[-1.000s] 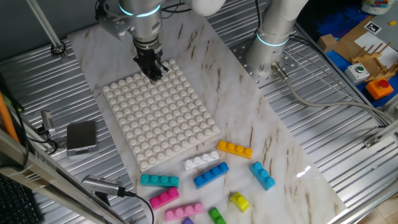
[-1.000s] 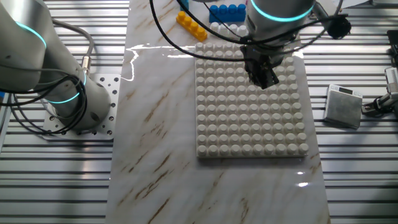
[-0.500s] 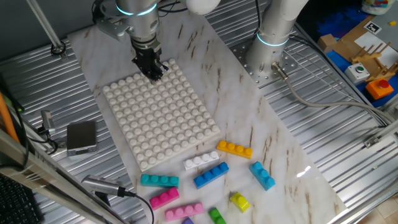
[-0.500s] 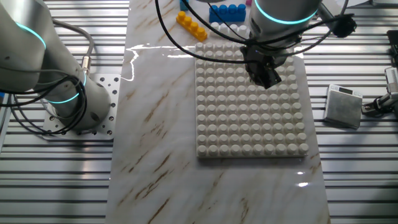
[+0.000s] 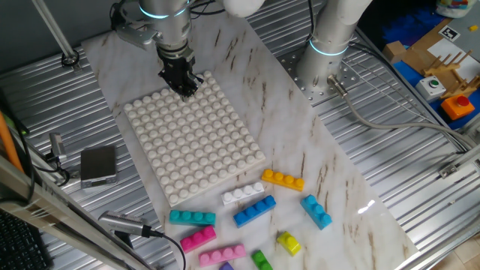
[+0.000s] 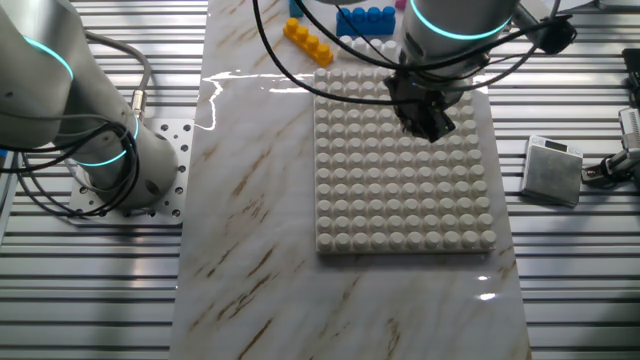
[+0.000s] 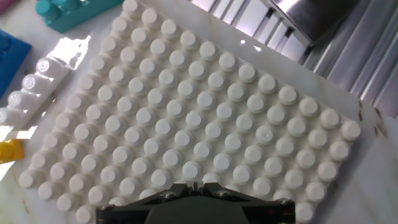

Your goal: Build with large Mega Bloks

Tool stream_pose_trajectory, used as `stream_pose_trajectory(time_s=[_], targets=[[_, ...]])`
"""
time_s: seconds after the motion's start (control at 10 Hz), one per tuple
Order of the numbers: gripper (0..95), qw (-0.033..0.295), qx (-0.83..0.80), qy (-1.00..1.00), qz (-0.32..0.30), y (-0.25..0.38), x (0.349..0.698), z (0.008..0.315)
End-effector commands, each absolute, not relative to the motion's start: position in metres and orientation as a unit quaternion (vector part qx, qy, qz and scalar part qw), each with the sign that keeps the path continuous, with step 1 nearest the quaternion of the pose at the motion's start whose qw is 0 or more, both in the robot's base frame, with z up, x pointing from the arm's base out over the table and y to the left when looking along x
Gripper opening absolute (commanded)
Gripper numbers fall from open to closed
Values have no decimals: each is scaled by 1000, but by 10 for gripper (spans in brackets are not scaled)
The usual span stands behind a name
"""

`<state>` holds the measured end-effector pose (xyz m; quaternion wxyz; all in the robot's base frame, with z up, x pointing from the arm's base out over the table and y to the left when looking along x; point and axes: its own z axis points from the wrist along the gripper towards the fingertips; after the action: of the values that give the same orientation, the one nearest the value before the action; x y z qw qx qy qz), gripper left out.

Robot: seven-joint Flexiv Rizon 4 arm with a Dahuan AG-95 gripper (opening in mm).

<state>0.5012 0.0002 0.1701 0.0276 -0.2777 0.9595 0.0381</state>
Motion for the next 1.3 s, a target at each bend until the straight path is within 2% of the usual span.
stream_pose_trajectory(time_s=[0.1,0.7,1.0,1.3], targets=[[0,29,-259,964,48,5,504,168],[0,18,-200,978,49,92,542,144],[0,17,-176,983,43,131,551,131],[0,17,-176,983,43,144,550,130]])
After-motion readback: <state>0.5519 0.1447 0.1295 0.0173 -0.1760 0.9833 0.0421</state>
